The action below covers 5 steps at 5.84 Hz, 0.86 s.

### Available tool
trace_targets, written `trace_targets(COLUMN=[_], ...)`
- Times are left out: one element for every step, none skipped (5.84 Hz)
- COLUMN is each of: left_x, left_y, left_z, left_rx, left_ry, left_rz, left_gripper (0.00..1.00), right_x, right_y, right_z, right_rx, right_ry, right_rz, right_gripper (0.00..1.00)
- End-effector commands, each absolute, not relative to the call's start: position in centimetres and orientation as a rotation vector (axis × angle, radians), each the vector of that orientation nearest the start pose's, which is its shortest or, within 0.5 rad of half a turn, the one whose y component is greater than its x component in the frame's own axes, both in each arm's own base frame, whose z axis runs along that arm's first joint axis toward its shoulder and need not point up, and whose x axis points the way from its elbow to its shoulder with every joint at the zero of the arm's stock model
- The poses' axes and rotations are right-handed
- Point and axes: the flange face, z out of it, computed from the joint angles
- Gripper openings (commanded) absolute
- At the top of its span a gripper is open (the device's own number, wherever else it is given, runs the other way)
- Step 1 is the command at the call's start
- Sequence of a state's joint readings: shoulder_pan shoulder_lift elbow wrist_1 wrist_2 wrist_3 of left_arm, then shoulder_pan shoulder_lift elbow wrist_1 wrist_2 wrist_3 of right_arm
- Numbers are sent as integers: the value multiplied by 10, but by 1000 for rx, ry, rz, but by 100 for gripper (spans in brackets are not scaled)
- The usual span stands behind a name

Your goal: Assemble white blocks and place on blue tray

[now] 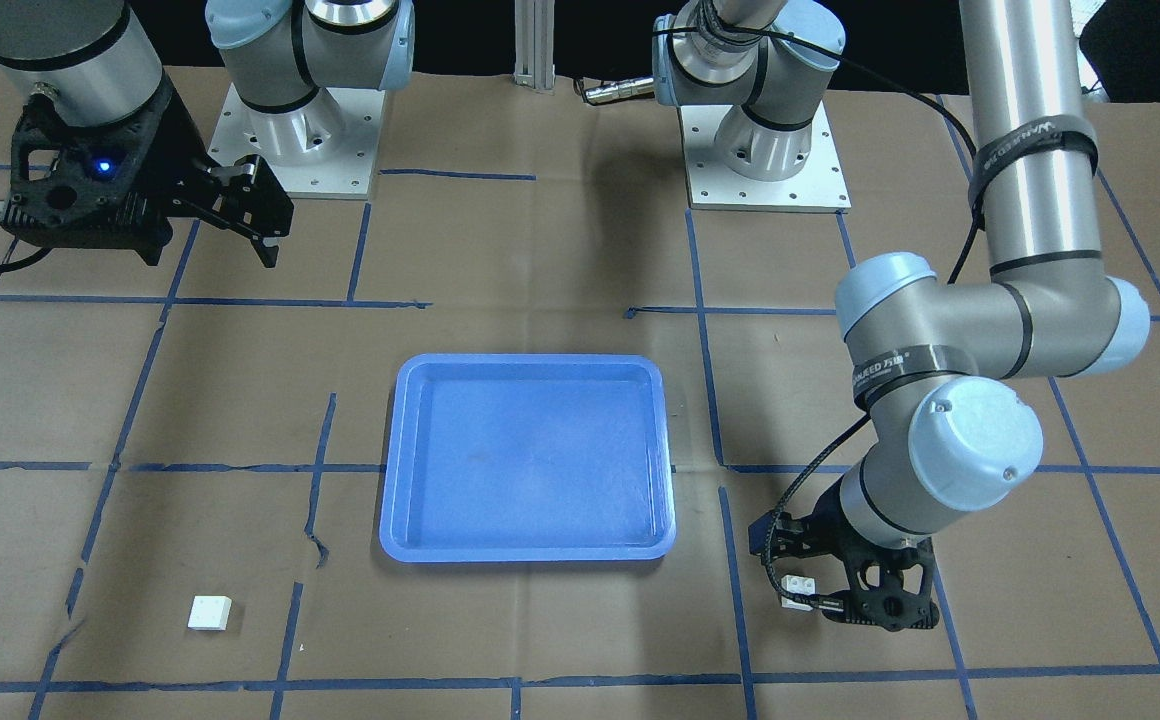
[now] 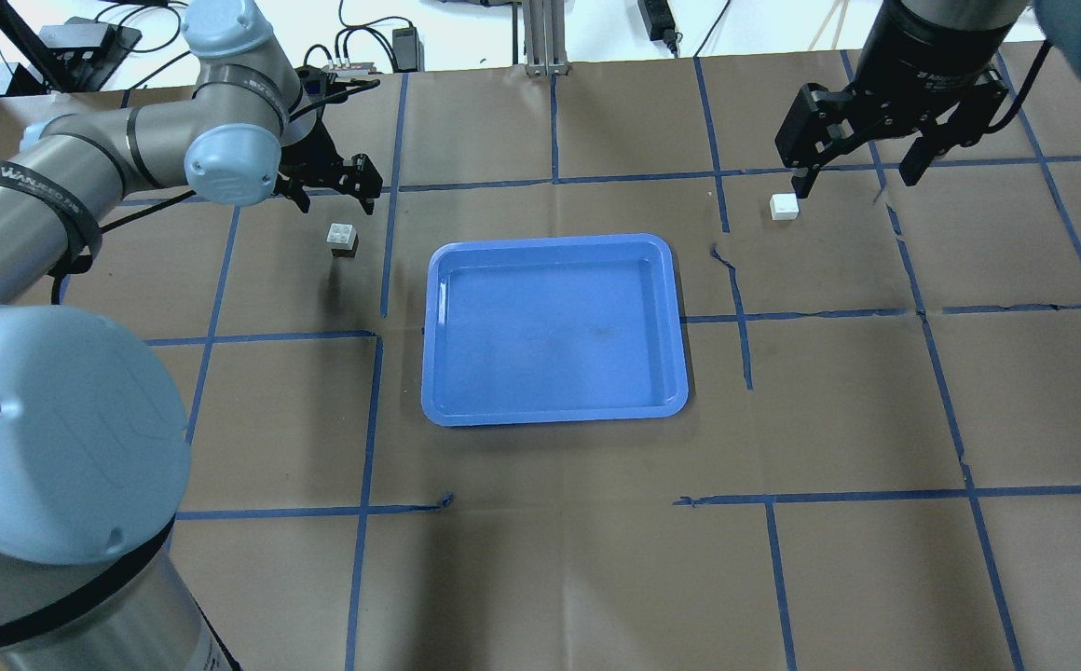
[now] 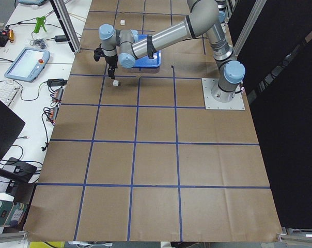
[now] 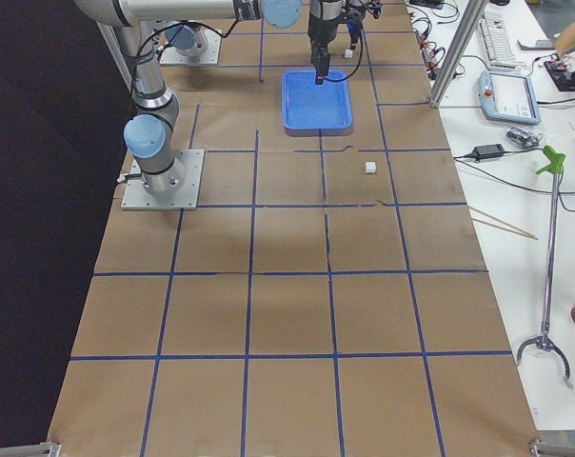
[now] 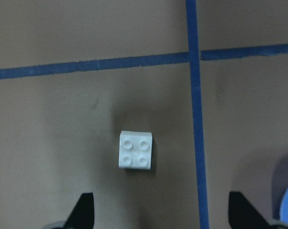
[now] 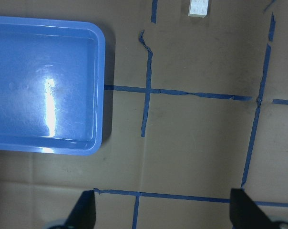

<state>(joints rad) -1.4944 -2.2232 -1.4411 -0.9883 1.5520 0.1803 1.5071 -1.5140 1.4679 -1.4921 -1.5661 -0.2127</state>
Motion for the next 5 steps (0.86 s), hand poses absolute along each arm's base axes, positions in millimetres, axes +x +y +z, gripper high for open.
trace_targets(left_x=[-82, -81, -80, -80, -81], left_y=[-717, -711, -710, -710, -708], left_z=[175, 158, 156, 159, 162], left_rx=[176, 175, 175, 175, 175], left_ry=[3161, 3159, 3158, 3159, 3160], left_rz=[-69, -15, -7, -12, 5], left_gripper=[99, 99, 95, 62, 36], right_x=[64, 58, 58, 52, 39], right_y=[-528, -537, -539, -543, -543], right_z=[503, 500, 498, 500, 497], right_rx=[-491, -589, -700, -781, -842], right_ry=[3091, 3090, 3069, 3060, 3036], right_rz=[17, -10, -22, -51, -49], right_gripper=[100, 100, 100, 100, 100])
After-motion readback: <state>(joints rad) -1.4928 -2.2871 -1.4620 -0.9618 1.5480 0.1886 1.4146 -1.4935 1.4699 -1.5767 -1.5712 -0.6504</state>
